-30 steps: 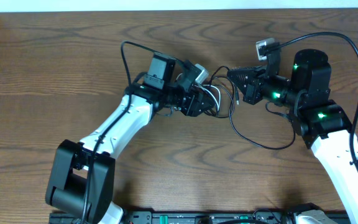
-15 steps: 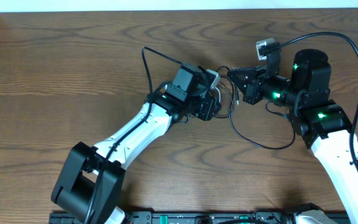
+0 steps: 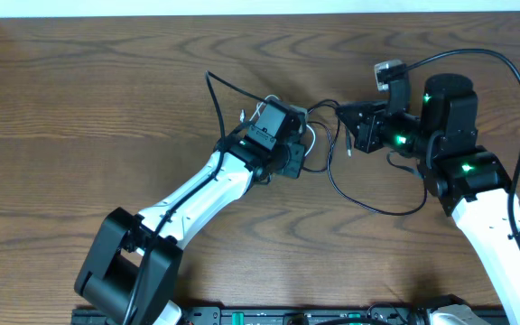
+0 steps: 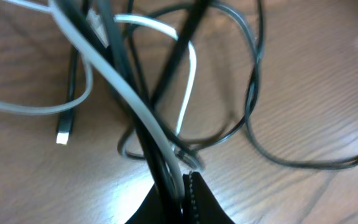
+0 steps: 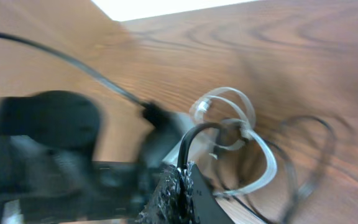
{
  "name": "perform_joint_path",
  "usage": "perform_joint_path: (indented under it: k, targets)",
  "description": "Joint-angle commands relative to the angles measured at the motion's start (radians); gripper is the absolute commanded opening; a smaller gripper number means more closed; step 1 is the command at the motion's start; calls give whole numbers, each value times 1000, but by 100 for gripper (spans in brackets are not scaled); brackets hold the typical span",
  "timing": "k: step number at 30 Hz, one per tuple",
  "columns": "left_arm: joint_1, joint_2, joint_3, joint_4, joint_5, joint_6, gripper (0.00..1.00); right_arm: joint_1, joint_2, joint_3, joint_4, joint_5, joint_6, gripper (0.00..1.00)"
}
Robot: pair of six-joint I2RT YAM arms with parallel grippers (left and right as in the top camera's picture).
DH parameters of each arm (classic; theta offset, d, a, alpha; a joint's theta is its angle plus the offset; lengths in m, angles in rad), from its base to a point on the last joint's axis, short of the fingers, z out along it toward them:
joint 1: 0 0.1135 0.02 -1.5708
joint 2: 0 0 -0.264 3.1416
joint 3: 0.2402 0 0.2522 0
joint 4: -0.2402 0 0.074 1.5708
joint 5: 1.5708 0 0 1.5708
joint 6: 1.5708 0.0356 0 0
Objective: Untangle cables
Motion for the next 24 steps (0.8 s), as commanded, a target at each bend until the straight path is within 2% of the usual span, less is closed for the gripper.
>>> perform_joint_path:
  k: [1,5,10,16,22,23,24]
  targets:
    - [0,-73,-1,-50,-42,80,8,-7,-20,11,-50,212,7,1]
    - [0,-175,-1,-94,-95,119,8,-24,-20,11,-139,361,29,1]
    - [1,-325,-1,-84,-117,140,8,-37,-18,10,-214,452,29,1]
    - [1,-477,-1,-83,-182,140,8,-37,-8,10,-248,513,18,1]
    - [23,-600,-1,-83,-181,129,8,-38,77,7,-274,541,11,1]
    - [27,-615,-1,-83,-181,119,8,-38,91,7,-272,532,-1,13]
    - [29,-631,-1,-84,-177,116,8,-38,111,7,-269,509,-23,43]
